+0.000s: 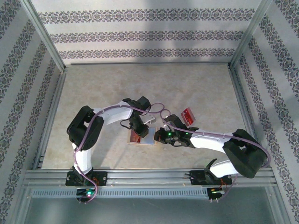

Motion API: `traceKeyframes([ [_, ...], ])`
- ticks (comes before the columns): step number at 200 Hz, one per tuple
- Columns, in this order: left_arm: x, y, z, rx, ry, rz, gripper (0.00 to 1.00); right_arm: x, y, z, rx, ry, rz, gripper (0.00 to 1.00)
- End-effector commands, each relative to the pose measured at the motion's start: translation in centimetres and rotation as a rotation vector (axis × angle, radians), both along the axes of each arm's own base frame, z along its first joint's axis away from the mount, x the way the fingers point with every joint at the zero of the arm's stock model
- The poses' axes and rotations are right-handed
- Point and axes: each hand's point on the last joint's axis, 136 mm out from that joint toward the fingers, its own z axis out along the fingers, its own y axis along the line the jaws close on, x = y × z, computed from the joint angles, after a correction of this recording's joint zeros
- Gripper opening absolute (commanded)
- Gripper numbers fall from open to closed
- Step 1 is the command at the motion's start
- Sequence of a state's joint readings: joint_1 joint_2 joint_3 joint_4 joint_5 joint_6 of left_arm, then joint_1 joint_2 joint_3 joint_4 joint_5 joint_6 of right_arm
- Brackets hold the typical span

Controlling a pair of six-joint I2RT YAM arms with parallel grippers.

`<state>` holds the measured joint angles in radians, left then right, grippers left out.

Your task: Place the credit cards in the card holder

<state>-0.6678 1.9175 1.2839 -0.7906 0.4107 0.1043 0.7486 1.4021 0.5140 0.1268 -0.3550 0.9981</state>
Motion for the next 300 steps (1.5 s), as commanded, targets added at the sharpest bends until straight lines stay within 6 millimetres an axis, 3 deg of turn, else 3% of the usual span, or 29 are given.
traceKeyframes([
  [1, -0.7, 0.1, -0.5, 0.029, 0.035, 0.011, 0.22, 0.1, 0.0, 0.1, -0.003, -0.017, -0.011, 0.12],
  [38, -0.8, 0.8, -1.5, 0.062, 0.036, 0.015, 0.18, 0.0, 0.2, 0.2, 0.000, -0.018, -0.008, 0.20],
  [87, -0.8, 1.0, -1.6, 0.070, 0.029, 0.010, 0.12, 0.2, 0.8, 0.2, 0.013, -0.016, 0.000, 0.21],
  [161, -0.8, 1.2, -1.2, 0.037, 0.031, 0.025, 0.12, 0.7, 2.7, -0.2, 0.041, 0.009, 0.025, 0.23],
  [216, -0.6, 1.3, -1.0, 0.029, 0.027, 0.029, 0.12, 0.1, 1.9, -1.9, -0.011, 0.058, 0.015, 0.23],
  [257, -0.4, 1.5, -0.9, 0.023, 0.025, 0.040, 0.12, -0.2, 1.4, -1.9, -0.030, 0.060, 0.005, 0.24],
  [300, -0.4, 1.5, -0.8, 0.016, 0.029, 0.041, 0.12, 0.0, 2.1, -2.3, -0.027, 0.067, 0.018, 0.25],
])
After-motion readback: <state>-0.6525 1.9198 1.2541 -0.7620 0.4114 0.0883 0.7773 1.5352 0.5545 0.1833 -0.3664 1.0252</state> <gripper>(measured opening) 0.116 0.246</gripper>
